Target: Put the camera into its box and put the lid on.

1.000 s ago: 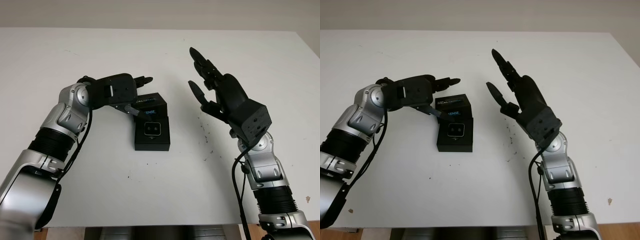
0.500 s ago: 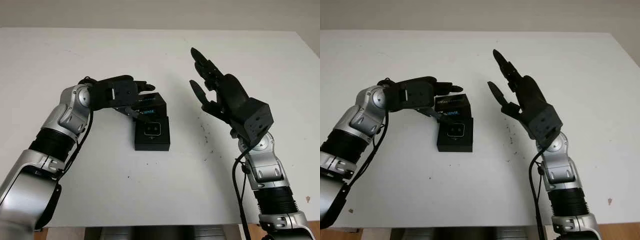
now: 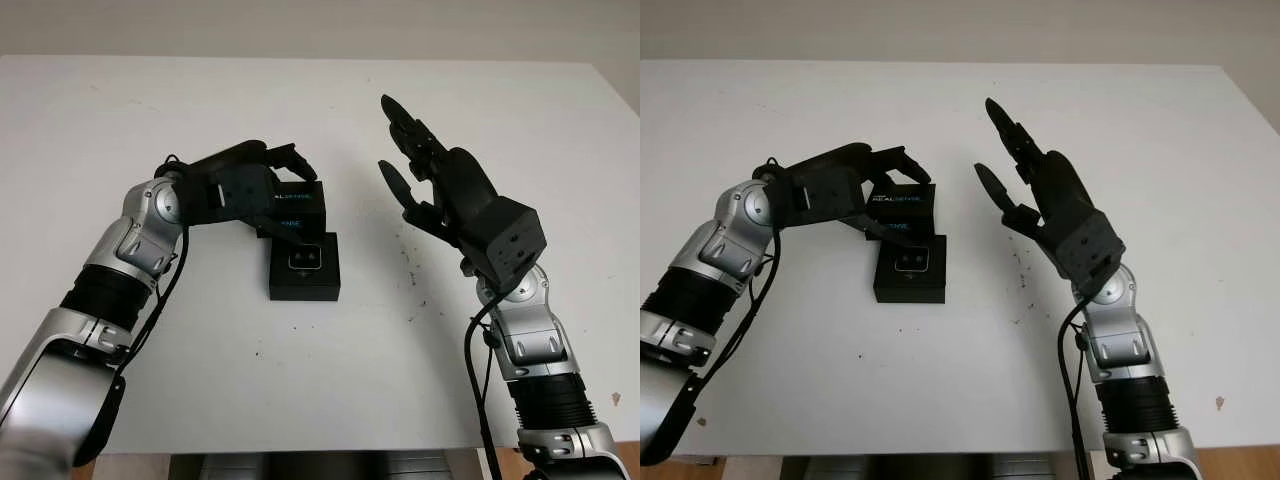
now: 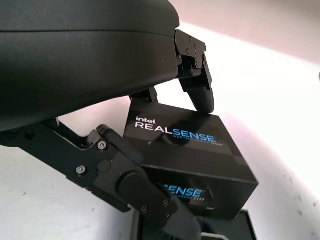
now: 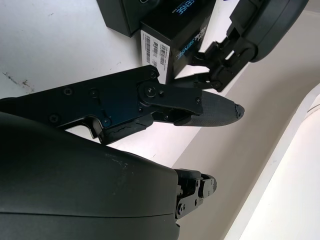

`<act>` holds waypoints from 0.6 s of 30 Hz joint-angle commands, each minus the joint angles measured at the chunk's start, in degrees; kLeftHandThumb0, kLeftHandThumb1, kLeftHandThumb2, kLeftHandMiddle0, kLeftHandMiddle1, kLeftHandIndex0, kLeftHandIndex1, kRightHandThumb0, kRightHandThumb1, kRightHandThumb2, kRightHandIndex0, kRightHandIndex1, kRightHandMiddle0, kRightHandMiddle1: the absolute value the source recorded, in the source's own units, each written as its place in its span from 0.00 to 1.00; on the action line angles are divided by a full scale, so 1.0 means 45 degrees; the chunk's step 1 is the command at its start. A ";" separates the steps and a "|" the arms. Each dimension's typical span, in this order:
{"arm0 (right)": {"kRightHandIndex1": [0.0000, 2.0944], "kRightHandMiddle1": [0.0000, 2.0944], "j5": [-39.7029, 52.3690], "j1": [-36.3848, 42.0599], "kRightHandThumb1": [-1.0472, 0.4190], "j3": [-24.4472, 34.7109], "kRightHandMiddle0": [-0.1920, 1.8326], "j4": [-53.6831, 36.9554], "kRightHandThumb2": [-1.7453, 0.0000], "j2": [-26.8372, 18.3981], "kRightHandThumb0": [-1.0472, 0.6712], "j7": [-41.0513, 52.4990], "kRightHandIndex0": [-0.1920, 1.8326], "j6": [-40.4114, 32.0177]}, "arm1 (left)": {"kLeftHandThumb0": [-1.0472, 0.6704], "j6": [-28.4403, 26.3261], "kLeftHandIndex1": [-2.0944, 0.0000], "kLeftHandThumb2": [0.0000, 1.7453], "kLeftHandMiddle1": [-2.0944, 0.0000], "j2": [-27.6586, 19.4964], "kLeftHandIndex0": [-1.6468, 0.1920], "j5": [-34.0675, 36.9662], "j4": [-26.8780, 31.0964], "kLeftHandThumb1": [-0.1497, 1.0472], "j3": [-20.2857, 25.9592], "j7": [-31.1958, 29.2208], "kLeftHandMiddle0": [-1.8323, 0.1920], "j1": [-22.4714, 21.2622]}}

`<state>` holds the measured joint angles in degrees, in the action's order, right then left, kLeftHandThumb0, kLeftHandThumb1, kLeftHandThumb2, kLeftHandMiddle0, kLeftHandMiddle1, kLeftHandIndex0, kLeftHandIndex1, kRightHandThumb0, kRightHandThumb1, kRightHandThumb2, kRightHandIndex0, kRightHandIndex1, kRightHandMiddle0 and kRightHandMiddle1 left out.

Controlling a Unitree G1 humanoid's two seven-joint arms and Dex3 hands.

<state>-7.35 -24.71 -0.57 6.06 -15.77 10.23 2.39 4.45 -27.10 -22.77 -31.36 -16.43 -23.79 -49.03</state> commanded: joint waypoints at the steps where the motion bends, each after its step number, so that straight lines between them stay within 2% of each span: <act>1: 0.03 0.02 0.0047 0.0103 0.00 0.0063 0.14 -0.0237 0.69 -0.0053 0.23 -0.0022 0.15 0.0042 | 0.46 0.0224 0.26 0.04 0.21 0.0014 0.83 0.0038 -0.0198 0.98 0.0178 0.0206 0.78 0.0129; 7: 0.03 0.03 -0.0248 0.0071 0.00 -0.0031 0.15 -0.0124 0.69 -0.0109 0.23 -0.0138 0.15 0.0307 | 0.45 -0.0071 0.25 0.04 0.21 0.0021 0.86 -0.0005 -0.0177 1.00 0.0188 0.0308 0.84 0.0021; 12: 0.03 0.03 -0.0232 0.0054 0.00 -0.0035 0.15 -0.0140 0.69 -0.0071 0.21 -0.0111 0.15 0.0040 | 0.45 -0.0220 0.25 0.03 0.21 -0.0019 0.85 -0.0059 -0.0056 1.00 0.0209 0.0434 0.84 0.0005; 16: 0.03 0.03 -0.0311 0.0006 0.00 -0.0081 0.15 -0.0031 0.69 -0.0027 0.20 -0.0208 0.15 0.0100 | 0.45 -0.0895 0.22 0.03 0.19 -0.0066 0.84 -0.0209 0.0425 1.00 0.0262 0.0409 0.82 -0.0006; 18: 0.03 0.03 -0.0325 -0.0011 0.00 -0.0104 0.15 -0.0019 0.69 0.0030 0.20 -0.0261 0.15 0.0108 | 0.45 -0.1682 0.21 0.04 0.17 -0.0039 0.85 -0.0141 0.0815 1.00 0.0390 0.0176 0.81 -0.0040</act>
<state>-8.64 -24.72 -0.98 6.16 -15.74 9.38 2.82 -1.80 -26.98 -23.52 -29.37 -15.77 -22.64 -49.03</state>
